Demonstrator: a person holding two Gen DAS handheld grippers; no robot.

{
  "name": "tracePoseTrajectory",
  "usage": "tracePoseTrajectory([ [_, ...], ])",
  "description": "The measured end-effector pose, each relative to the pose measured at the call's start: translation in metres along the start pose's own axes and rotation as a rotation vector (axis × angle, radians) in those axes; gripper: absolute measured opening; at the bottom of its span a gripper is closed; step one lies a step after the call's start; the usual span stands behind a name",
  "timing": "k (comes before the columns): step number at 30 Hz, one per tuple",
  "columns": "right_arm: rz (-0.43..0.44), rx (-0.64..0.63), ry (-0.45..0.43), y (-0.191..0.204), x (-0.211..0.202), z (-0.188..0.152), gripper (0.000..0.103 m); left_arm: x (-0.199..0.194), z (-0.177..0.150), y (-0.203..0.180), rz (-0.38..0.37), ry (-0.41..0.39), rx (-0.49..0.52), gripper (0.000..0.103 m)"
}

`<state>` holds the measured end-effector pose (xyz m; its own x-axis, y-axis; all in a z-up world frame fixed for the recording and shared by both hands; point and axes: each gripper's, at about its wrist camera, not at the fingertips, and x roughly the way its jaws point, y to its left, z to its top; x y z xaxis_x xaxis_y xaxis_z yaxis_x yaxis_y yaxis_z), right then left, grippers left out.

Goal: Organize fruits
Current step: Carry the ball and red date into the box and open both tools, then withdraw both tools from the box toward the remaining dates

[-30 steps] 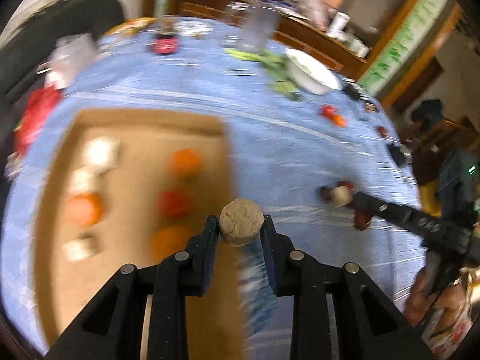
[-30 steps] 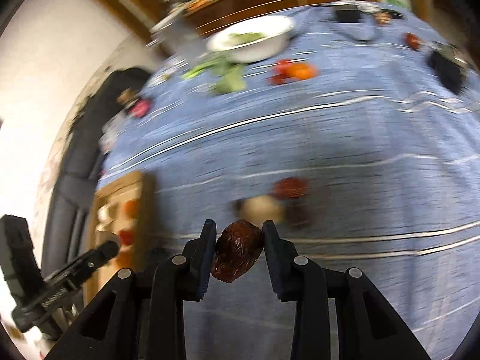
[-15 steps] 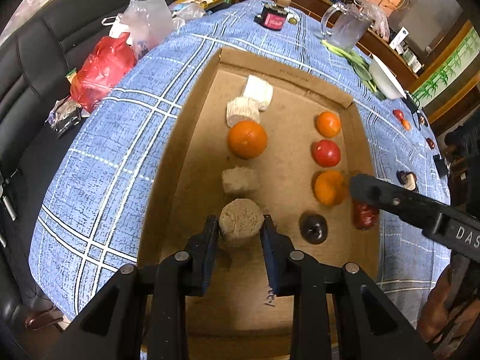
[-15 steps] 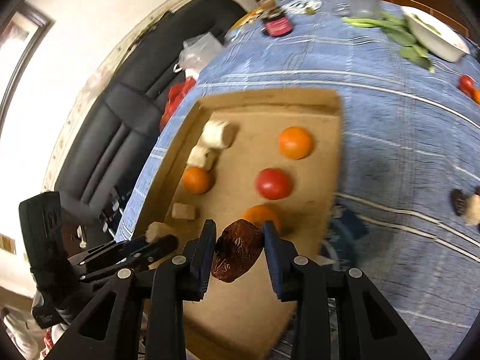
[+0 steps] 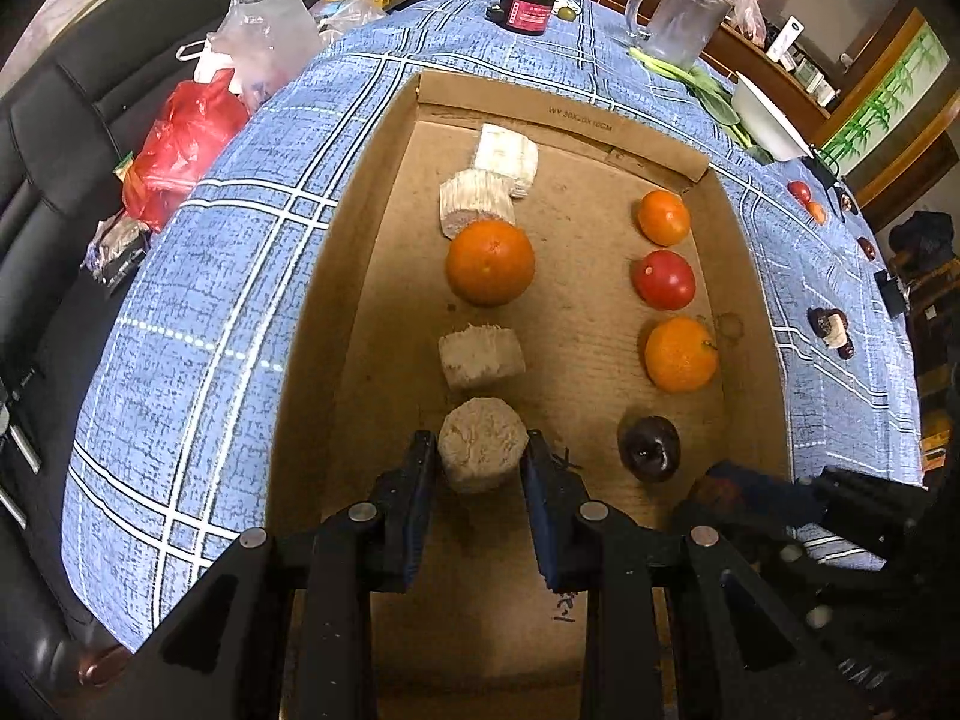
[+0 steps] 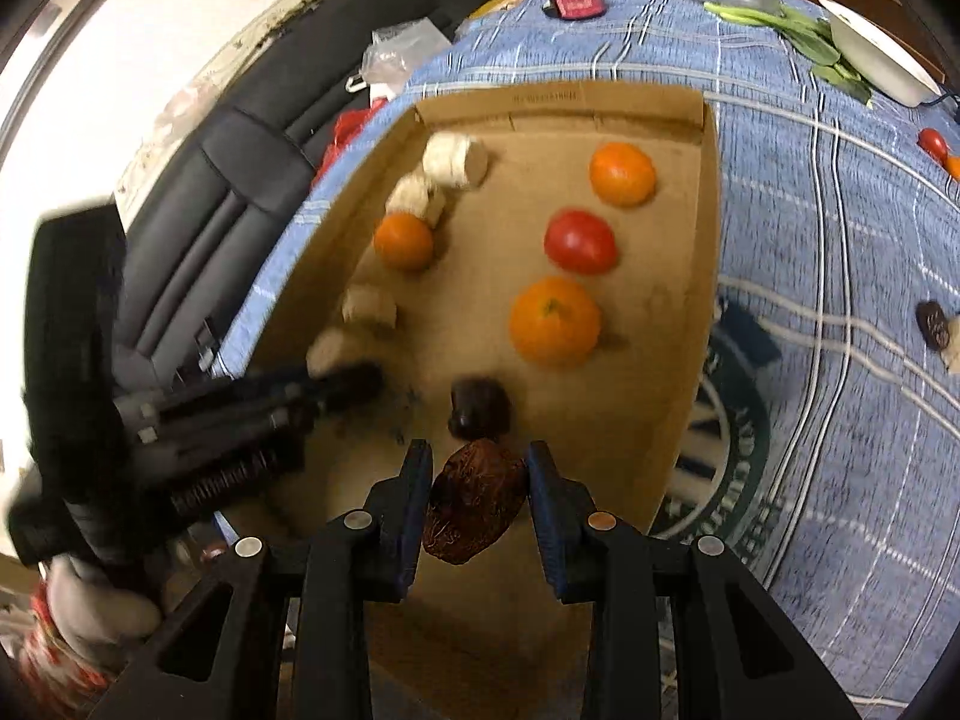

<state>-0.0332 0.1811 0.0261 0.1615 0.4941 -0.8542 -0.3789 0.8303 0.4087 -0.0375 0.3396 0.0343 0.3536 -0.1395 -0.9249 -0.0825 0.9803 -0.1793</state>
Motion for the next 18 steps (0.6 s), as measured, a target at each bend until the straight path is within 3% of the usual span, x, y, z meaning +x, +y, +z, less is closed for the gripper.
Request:
tracePoseTrajectory([
  [7,-0.033,-0.049,-0.009,0.008,0.016,0.002,0.036,-0.007,-0.005,0.002,0.01,0.008,-0.001,0.03],
  [12,-0.042,-0.064,-0.019,0.011,0.019,0.004,0.037,-0.021,-0.007,0.005,0.012,-0.012,-0.017,0.042],
  [16,-0.025,-0.056,-0.039,0.011,0.007,0.004,0.051,-0.033,-0.007,0.003,0.015,-0.03,-0.037,0.043],
  [18,-0.019,-0.055,-0.067,0.009,-0.006,0.003,0.052,-0.041,-0.006,-0.003,0.022,-0.049,-0.035,0.044],
])
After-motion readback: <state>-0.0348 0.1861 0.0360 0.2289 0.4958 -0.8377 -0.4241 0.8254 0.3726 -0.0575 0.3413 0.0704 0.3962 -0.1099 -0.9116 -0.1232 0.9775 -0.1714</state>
